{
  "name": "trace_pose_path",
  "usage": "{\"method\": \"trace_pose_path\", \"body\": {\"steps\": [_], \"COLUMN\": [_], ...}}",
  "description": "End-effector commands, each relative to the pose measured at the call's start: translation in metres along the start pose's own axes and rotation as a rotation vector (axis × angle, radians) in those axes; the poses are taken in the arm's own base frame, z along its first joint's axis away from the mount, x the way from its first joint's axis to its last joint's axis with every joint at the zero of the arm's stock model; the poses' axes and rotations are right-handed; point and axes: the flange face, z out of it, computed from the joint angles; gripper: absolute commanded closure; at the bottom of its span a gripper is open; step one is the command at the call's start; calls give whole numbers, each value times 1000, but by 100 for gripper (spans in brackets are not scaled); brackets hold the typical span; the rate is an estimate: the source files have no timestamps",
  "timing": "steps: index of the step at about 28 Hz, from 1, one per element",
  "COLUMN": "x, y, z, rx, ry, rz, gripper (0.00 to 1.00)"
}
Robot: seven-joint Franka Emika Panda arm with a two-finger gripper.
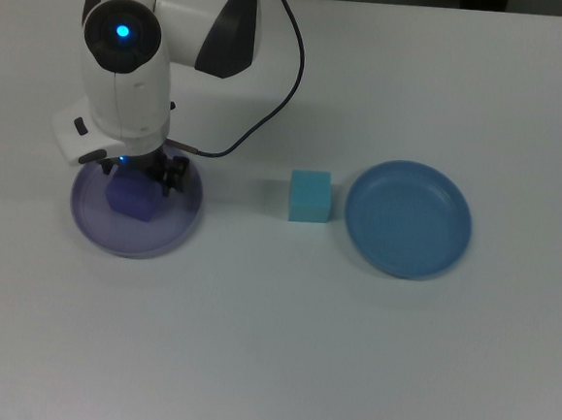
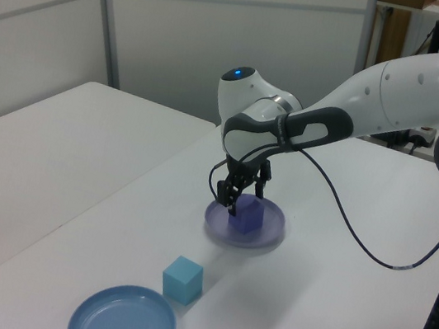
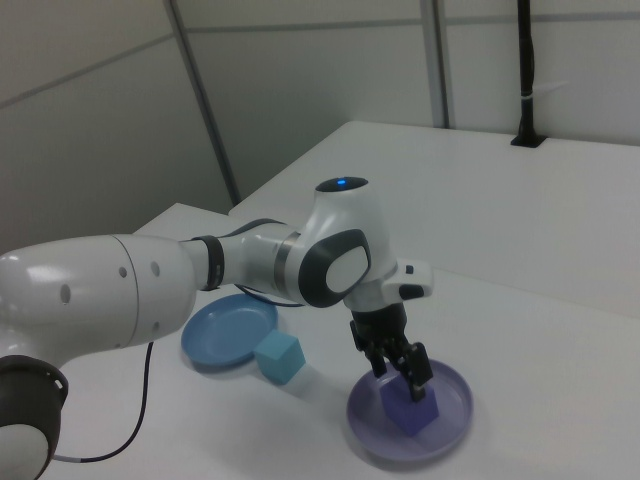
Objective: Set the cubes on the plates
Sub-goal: 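Move the gripper to the cyan cube and close on it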
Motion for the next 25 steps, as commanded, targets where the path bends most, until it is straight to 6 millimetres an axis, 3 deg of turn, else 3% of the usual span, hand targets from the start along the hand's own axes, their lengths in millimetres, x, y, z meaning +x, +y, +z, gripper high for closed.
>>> {"method": "trace_pose_path", "body": {"steps": [1, 3, 4, 7, 8, 13, 17, 25], "x": [-11, -18, -24, -31, -38, -59, -66, -75], "y": [-14, -34, -57, -93, -116, -172, -197, -225], "z": [-27, -39, -48, -51, -53, -58, -46, -17], "rx": [10, 31, 54, 78, 83, 88, 86, 64], "ry": [12, -2, -3, -3, -3, -8, -20, -54], "rz": [-6, -36, -66, -116, -151, -229, -270, -319], "gripper": [0, 0, 0, 0, 0, 0, 0, 0]}}
